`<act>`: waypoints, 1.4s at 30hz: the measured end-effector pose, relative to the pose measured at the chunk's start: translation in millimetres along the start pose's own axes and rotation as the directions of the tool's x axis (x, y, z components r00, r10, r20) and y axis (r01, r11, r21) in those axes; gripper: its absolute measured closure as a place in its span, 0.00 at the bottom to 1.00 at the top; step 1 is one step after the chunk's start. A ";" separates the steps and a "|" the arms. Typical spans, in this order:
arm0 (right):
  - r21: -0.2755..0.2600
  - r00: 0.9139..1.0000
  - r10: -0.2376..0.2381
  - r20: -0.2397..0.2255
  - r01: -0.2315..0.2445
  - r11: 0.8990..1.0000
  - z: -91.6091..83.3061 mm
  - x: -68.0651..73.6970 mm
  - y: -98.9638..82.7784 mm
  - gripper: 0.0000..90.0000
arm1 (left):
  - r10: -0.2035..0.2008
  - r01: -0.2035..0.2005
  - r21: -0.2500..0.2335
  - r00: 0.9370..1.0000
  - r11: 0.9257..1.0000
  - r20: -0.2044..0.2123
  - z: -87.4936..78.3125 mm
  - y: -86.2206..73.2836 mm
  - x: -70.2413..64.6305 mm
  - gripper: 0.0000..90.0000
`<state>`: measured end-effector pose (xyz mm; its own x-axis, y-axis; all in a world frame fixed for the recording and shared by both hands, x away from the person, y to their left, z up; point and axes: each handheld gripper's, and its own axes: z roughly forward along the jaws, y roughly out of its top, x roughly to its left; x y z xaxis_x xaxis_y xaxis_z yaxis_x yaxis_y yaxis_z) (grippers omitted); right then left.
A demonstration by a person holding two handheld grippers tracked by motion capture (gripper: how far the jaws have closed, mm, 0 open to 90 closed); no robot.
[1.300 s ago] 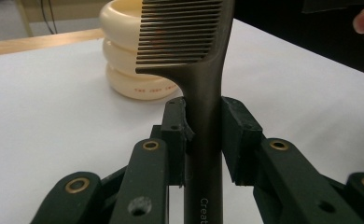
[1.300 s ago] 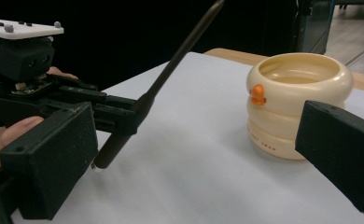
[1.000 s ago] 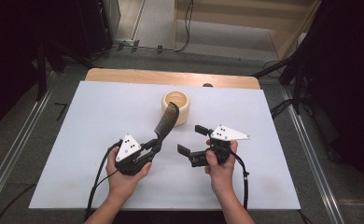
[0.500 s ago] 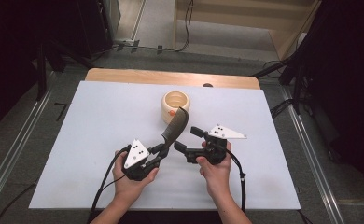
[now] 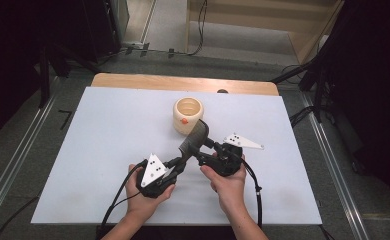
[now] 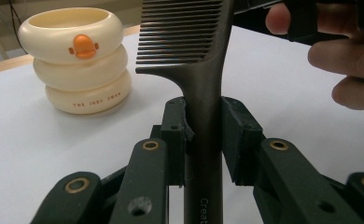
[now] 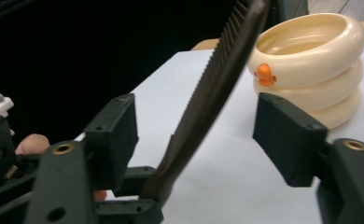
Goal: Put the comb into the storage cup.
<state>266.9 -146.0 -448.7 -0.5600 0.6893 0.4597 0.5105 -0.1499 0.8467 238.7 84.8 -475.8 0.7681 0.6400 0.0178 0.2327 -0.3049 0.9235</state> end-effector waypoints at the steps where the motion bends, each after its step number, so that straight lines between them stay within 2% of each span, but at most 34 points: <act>1: -0.001 1.000 0.007 -0.001 -0.007 1.000 -0.1 -0.4 -0.3 0.42 | 0.001 -0.001 0.001 1.000 1.000 0.000 0.2 -0.2 -0.8 0.80; 6: 0.011 0.999 0.046 -0.026 -0.046 0.999 0.8 -5.1 -3.1 0.54 | 0.013 -0.013 -0.005 1.000 1.000 -0.003 0.6 -0.2 -4.0 0.80; 10: 0.013 0.998 0.059 -0.035 -0.059 0.998 1.0 -6.4 -4.7 0.59 | 0.030 -0.030 -0.004 1.000 1.000 -0.009 1.6 -0.9 -7.8 0.80; 14: 0.010 0.998 0.057 -0.031 -0.057 0.998 0.5 -7.2 -5.4 0.63 | 0.040 -0.040 -0.006 0.999 0.999 -0.009 2.3 -1.2 -10.1 0.80; 19: 0.018 0.991 0.125 -0.051 -0.124 0.992 -0.2 -10.0 -6.4 0.65 | 0.044 -0.044 -0.008 0.999 0.999 -0.012 2.9 -1.8 -10.9 0.80; 23: 0.020 0.991 0.126 -0.045 -0.126 0.992 -0.1 -10.7 -7.5 0.69 | 0.046 -0.047 -0.010 0.999 0.999 -0.016 2.9 -2.1 -11.4 0.80; 26: 0.023 0.986 0.158 -0.059 -0.156 0.987 -1.0 -9.5 -7.6 0.75 | 0.049 -0.049 -0.007 0.999 0.999 -0.018 3.5 -2.5 -12.0 0.80; 29: 0.026 0.986 0.161 -0.047 -0.159 0.987 -1.7 -8.4 -8.0 0.86 | 0.051 -0.051 -0.004 0.999 0.999 -0.018 4.3 -3.3 -12.5 0.80; 30: 0.022 0.985 0.166 -0.056 -0.165 0.986 -2.1 -8.3 -8.2 0.87 | 0.045 -0.045 -0.007 0.999 0.999 -0.014 4.5 -3.5 -12.3 0.80; 33: 0.018 0.973 0.201 -0.112 -0.200 0.980 -2.0 -9.0 -8.7 0.91 | 0.033 -0.033 -0.009 0.999 0.999 -0.005 5.5 -3.3 -11.4 0.80; 35: 0.001 0.975 0.186 -0.117 -0.187 0.982 -2.7 -6.7 -8.0 0.91 | 0.019 -0.019 -0.020 1.000 1.000 0.013 4.8 -2.8 -9.8 0.79; 37: -0.014 0.978 0.164 -0.129 -0.167 0.986 -3.4 -6.2 -6.7 0.91 | 0.012 -0.012 -0.026 1.000 1.000 0.023 4.0 -2.0 -9.0 0.70; 39: -0.029 0.982 0.145 -0.124 -0.150 0.988 -5.8 -4.9 -5.2 0.91 | -0.003 0.004 -0.036 1.000 0.999 0.020 3.8 -1.1 -8.3 0.52; 42: -0.040 0.986 0.118 -0.116 -0.123 0.992 -7.7 -5.3 -4.1 0.91 | -0.051 0.053 -0.039 0.997 0.998 0.055 2.4 0.0 -2.2 0.35</act>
<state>262.7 -154.5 -452.6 -0.5678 0.5803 0.5839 0.5491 -0.2615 0.7938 238.4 81.6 -476.8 0.7870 0.6149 -0.0503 0.2496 -0.2428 0.9374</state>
